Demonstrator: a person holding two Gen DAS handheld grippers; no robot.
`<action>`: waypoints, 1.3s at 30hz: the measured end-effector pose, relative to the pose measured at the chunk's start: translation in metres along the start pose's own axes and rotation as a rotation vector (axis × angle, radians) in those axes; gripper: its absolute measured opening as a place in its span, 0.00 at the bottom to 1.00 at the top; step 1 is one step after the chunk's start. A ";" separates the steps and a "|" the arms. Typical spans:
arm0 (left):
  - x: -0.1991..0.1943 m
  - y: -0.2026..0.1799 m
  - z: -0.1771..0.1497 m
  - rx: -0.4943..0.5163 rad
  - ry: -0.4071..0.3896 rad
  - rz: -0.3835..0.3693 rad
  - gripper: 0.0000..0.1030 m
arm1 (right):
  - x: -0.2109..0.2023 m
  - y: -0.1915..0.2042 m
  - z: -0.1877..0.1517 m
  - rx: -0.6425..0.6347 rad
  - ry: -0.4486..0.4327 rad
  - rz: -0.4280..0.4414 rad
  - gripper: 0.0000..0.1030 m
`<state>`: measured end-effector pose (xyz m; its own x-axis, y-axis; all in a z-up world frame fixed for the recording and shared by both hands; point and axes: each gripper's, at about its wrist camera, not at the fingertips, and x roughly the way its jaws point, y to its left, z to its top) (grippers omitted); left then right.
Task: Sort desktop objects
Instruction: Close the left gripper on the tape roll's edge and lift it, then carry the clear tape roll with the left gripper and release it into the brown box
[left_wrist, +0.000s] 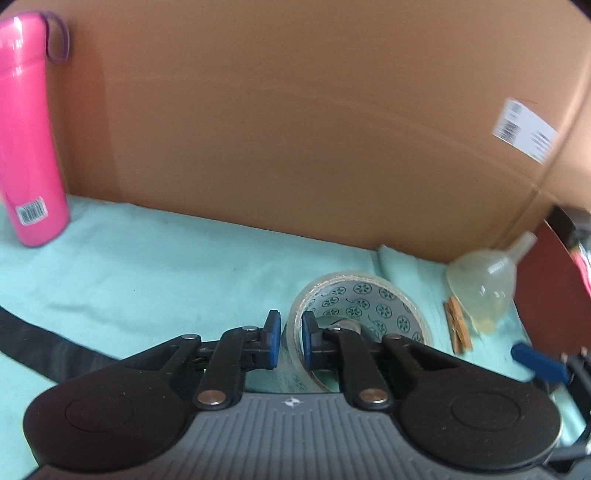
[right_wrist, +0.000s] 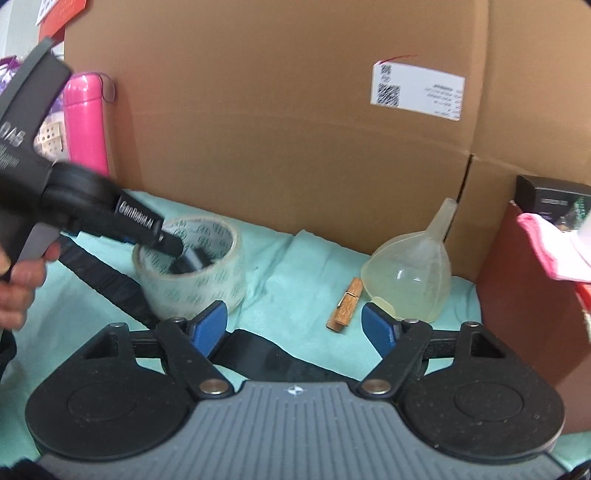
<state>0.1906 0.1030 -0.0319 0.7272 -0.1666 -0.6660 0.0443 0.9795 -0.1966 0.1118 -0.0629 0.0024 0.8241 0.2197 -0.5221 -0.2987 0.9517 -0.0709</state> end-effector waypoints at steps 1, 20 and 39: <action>-0.005 -0.002 -0.003 0.009 -0.001 -0.014 0.11 | -0.005 -0.001 -0.001 0.006 -0.009 0.001 0.74; -0.063 -0.083 -0.054 0.102 -0.013 -0.170 0.13 | -0.081 -0.011 -0.033 0.026 -0.017 0.009 0.21; -0.046 -0.171 -0.095 0.307 0.120 -0.222 0.32 | -0.124 -0.075 -0.094 0.166 0.043 -0.141 0.15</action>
<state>0.0846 -0.0674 -0.0364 0.5927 -0.3724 -0.7141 0.4074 0.9035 -0.1331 -0.0128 -0.1813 -0.0073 0.8298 0.0756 -0.5529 -0.0952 0.9954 -0.0067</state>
